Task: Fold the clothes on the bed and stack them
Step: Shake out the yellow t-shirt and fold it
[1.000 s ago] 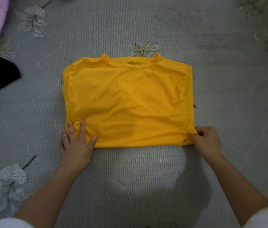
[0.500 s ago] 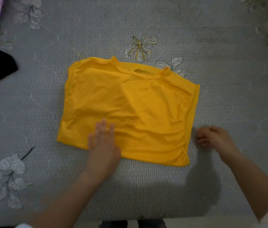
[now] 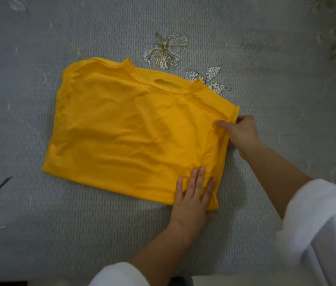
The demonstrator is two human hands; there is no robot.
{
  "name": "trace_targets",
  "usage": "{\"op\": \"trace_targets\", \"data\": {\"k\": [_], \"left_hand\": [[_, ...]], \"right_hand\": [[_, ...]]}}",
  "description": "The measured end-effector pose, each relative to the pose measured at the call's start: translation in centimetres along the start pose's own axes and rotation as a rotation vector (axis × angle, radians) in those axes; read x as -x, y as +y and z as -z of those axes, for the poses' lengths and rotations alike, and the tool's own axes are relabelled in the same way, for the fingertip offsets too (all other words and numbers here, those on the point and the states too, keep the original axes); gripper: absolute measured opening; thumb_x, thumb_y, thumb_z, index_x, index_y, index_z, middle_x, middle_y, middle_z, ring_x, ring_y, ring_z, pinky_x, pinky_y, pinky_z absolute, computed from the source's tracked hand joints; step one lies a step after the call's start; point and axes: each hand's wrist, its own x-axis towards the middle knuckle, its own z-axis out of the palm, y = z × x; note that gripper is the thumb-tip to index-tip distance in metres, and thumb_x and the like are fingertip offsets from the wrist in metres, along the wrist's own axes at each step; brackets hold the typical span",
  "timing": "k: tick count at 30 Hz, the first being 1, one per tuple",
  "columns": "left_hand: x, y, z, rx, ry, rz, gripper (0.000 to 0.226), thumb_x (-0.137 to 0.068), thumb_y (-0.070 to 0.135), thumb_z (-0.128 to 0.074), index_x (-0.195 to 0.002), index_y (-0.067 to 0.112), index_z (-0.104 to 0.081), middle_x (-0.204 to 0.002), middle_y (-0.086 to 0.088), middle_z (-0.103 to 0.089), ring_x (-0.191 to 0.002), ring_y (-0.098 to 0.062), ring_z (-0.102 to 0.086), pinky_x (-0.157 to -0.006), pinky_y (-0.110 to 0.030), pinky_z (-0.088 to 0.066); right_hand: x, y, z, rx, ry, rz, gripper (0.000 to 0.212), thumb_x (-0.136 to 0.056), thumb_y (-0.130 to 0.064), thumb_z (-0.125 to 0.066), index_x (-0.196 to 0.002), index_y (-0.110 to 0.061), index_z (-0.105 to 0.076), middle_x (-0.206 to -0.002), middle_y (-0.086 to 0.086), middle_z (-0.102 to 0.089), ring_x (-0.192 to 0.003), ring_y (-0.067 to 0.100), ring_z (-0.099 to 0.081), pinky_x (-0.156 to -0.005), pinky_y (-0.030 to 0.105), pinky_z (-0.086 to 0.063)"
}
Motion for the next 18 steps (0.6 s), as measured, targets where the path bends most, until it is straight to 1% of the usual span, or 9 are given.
{"op": "trace_targets", "data": {"k": [2,4,5,7,9,11,13,16,18], "left_hand": [[0.3,0.0,0.5,0.039,0.038,-0.033,0.067,-0.082,0.049,-0.048,-0.145,0.032,-0.035,-0.153,-0.004,-0.031,-0.14,-0.022,-0.031,-0.107,-0.047,-0.033],[0.4,-0.4,1.4,0.153,0.087,-0.04,0.056,-0.086,0.038,-0.034,-0.142,0.034,-0.041,-0.152,-0.001,-0.032,-0.14,-0.017,-0.032,-0.108,-0.044,-0.034],[0.3,-0.9,2.0,0.273,0.118,-0.039,0.052,-0.091,0.034,-0.032,-0.143,0.033,-0.039,-0.155,0.0,-0.025,-0.143,-0.014,-0.024,-0.113,-0.041,-0.027],[0.0,-2.0,3.0,0.723,0.118,-0.042,0.045,-0.102,0.029,-0.034,-0.146,0.024,-0.034,-0.158,0.001,-0.018,-0.144,-0.006,-0.012,-0.117,-0.027,-0.008],[0.3,-4.0,5.2,1.182,0.078,0.019,0.035,-0.103,0.022,-0.038,-0.135,0.014,-0.048,-0.147,-0.005,-0.043,-0.132,0.0,-0.035,-0.11,-0.013,-0.018],[1.2,-7.2,7.4,1.476,0.101,0.124,0.024,-0.102,0.02,-0.04,-0.116,0.026,-0.059,-0.124,0.01,-0.06,-0.108,0.013,-0.051,-0.095,-0.006,-0.032],[2.4,-10.7,8.9,1.725,0.089,0.218,0.023,-0.097,0.021,-0.046,-0.113,0.027,-0.062,-0.119,0.012,-0.063,-0.106,0.007,-0.058,-0.096,-0.013,-0.041],[4.9,-15.7,9.9,1.984,0.073,0.342,0.041,-0.08,0.03,-0.055,-0.116,0.012,-0.064,-0.116,0.0,-0.069,-0.107,-0.014,-0.064,-0.097,-0.036,-0.049],[6.5,-18.1,9.9,2.109,0.109,0.341,0.038,-0.079,0.03,-0.054,-0.112,0.014,-0.065,-0.114,0.002,-0.07,-0.105,-0.013,-0.065,-0.092,-0.036,-0.052]], "right_hand": [[-0.1,-0.4,0.0,-0.051,-0.039,0.02,0.039,-0.079,-0.023,-0.075,-0.107,-0.005,-0.054,-0.096,0.01,-0.055,-0.077,0.021,-0.057,-0.056,0.027,-0.05],[0.0,-1.0,0.1,-0.102,-0.07,0.01,0.019,-0.081,-0.017,-0.071,-0.085,-0.009,-0.054,-0.082,0.01,-0.054,-0.062,0.019,-0.053,-0.047,0.023,-0.045],[0.0,-1.3,0.2,-0.131,-0.08,-0.01,0.019,-0.082,-0.015,-0.07,-0.08,-0.011,-0.051,-0.078,0.01,-0.052,-0.06,0.019,-0.051,-0.048,0.026,-0.044],[0.4,-2.2,0.1,-0.2,-0.081,-0.041,0.022,-0.081,-0.012,-0.068,-0.075,-0.014,-0.047,-0.074,0.009,-0.049,-0.061,0.02,-0.05,-0.049,0.029,-0.043],[1.1,-3.4,-0.2,-0.274,-0.088,-0.038,0.016,-0.08,-0.009,-0.064,-0.077,-0.014,-0.049,-0.076,0.009,-0.049,-0.065,0.021,-0.051,-0.05,0.029,-0.043],[2.0,-4.9,-0.9,-0.309,-0.108,0.008,0.012,-0.08,-0.008,-0.061,-0.077,-0.013,-0.051,-0.075,0.009,-0.05,-0.063,0.021,-0.053,-0.049,0.028,-0.045],[3.0,-6.8,-2.1,-0.298,-0.112,0.076,0.012,-0.081,-0.007,-0.06,-0.076,-0.012,-0.05,-0.066,0.008,-0.05,-0.05,0.018,-0.054,-0.043,0.024,-0.045],[4.5,-10.3,-5.1,-0.294,-0.159,0.141,0.016,-0.082,-0.009,-0.061,-0.075,-0.011,-0.047,-0.059,0.007,-0.045,-0.036,0.014,-0.051,-0.037,0.022,-0.042],[5.7,-12.6,-7.7,-0.313,-0.201,0.159,0.017,-0.082,-0.01,-0.062,-0.073,-0.011,-0.048,-0.057,0.006,-0.046,-0.036,0.015,-0.052,-0.037,0.023,-0.043]]}}
